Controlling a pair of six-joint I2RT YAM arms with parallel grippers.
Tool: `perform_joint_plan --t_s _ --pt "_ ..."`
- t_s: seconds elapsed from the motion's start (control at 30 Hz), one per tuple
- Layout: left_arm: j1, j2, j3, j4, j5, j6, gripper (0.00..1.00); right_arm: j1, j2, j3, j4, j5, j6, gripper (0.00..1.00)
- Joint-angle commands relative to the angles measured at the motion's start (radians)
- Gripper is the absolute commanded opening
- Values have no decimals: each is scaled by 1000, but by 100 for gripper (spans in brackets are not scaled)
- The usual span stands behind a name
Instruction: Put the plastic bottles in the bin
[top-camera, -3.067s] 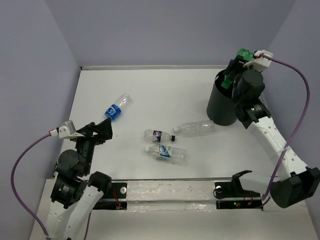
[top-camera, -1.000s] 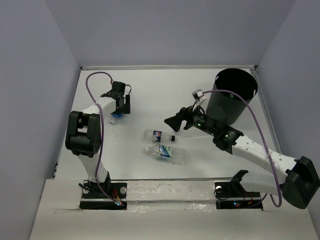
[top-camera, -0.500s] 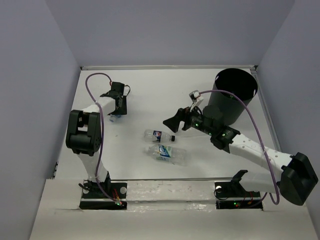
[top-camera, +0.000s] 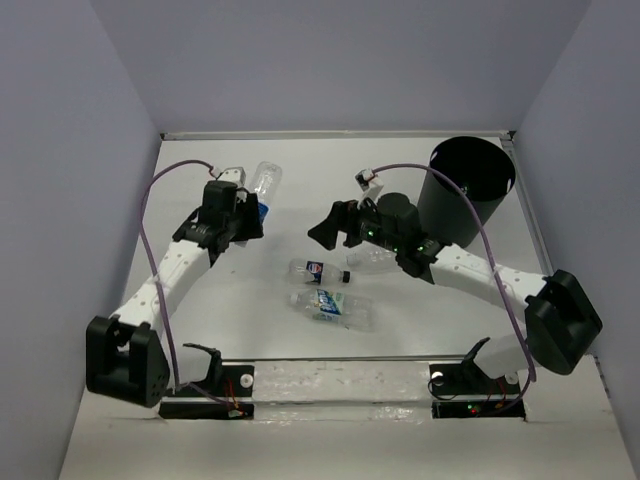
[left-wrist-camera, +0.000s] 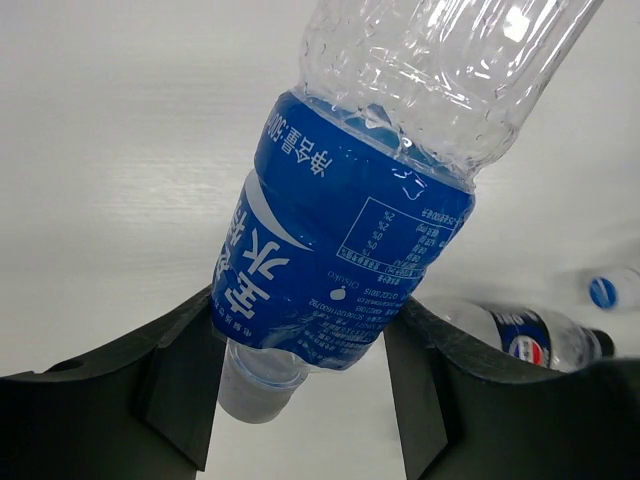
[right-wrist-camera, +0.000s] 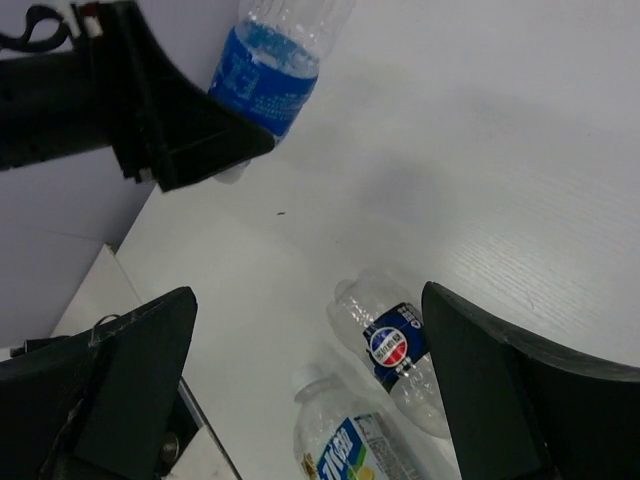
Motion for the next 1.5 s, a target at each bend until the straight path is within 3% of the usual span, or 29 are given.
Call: perform_joint_plan --t_s 0.0,0.2,0.47,0.57,0.6,0.67,0.7,0.73,0.77,0.8,0.83,1.1,1.27,1.47 --pt "-31 -171 -128 30 193 -85 17 10 82 123 128 -52 83 100" --pt "-77 -324 -226 75 337 -120 18 10 243 236 209 -98 140 100" --pt "-113 -361 -232 90 454 -96 20 10 371 295 291 -135 188 99" --pt "-117 -358 -234 96 487 -90 21 10 374 292 337 -144 194 88" --pt "-119 -358 -234 98 493 -90 22 10 362 289 347 -135 192 74" --pt "-119 -363 -235 99 495 -88 24 10 340 273 354 -108 183 62" --pt "-119 -366 -235 101 495 -88 28 10 328 254 361 -80 179 48" --pt "-119 -372 -232 101 497 -88 49 10 302 247 355 -63 160 44" --pt "-119 -381 -231 99 498 -86 61 10 286 238 329 -27 148 38" --pt "-119 -387 -226 99 498 -85 87 10 271 237 315 -9 137 37" --pt "-119 -395 -220 99 498 -82 99 10 254 235 302 9 108 36" --pt "-119 -513 -212 110 397 -45 99 -61 14 241 73 266 -97 27" --pt "-119 -633 -240 127 302 -56 99 -266 -172 282 -135 382 -237 26" --pt "-119 -760 -261 122 231 -71 99 -408 -247 326 -245 711 -428 26"
